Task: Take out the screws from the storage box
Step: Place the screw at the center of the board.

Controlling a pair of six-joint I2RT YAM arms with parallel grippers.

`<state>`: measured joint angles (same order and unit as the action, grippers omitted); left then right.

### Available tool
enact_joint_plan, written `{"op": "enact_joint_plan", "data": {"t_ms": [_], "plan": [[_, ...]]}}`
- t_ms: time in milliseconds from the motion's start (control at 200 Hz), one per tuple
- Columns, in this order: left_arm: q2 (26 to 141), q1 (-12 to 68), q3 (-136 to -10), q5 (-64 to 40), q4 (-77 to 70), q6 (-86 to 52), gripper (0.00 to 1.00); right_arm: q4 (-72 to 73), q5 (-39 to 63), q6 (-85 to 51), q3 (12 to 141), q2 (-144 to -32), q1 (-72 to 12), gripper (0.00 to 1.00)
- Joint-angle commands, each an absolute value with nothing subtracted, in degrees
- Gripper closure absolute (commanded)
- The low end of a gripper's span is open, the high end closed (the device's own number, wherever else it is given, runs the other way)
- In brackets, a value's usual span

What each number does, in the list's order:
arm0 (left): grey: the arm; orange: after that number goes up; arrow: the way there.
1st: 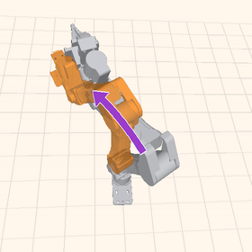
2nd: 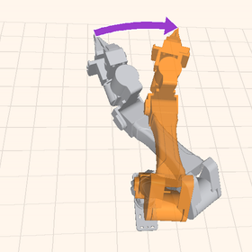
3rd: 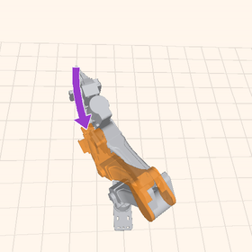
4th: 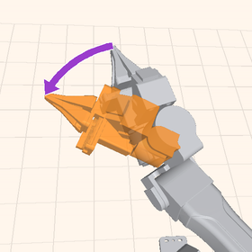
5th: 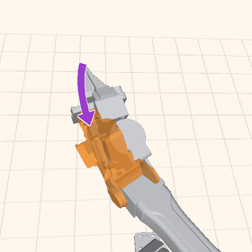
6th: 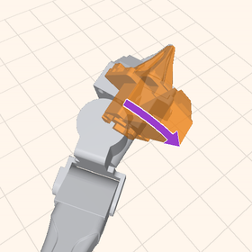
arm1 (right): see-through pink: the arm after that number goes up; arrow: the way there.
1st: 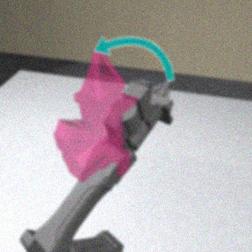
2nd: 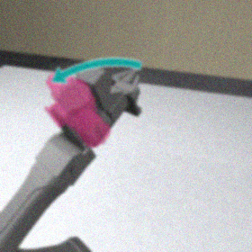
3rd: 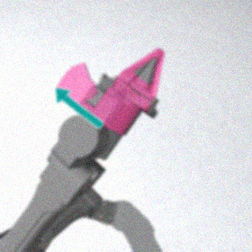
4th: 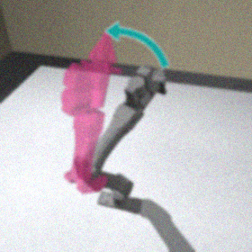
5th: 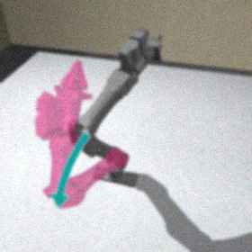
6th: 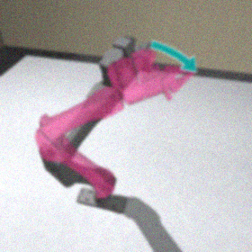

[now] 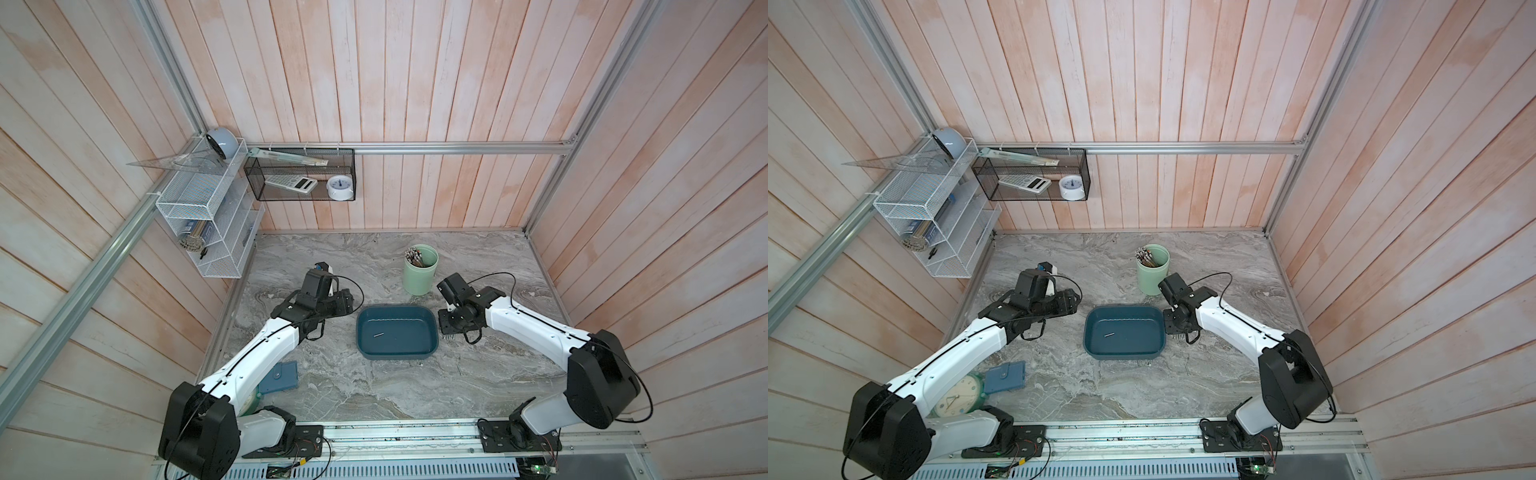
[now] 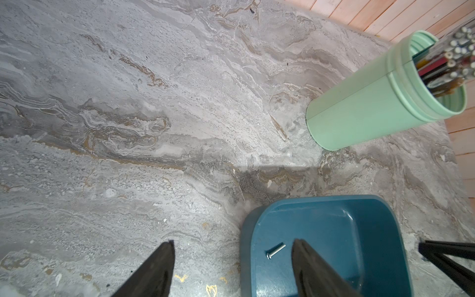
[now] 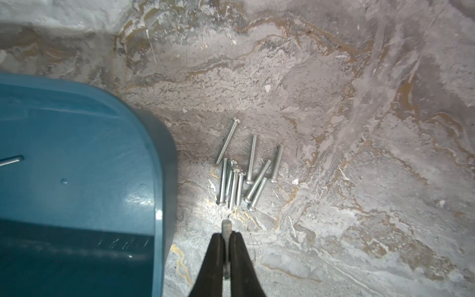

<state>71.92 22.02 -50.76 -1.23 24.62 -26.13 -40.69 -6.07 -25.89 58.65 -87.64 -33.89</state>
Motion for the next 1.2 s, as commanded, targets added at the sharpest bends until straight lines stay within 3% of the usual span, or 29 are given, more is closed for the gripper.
{"op": "enact_joint_plan", "data": {"t_ms": [0,1195], "plan": [[72.29,21.71,-50.84,-1.59,24.08,-25.83,0.23,-39.55,-3.97,-25.83,58.47,-90.46,-33.57,0.99],[72.32,21.71,-50.81,-1.40,24.04,-25.82,0.23,-35.69,-3.61,-25.23,55.55,-97.73,-33.40,0.82]]}}
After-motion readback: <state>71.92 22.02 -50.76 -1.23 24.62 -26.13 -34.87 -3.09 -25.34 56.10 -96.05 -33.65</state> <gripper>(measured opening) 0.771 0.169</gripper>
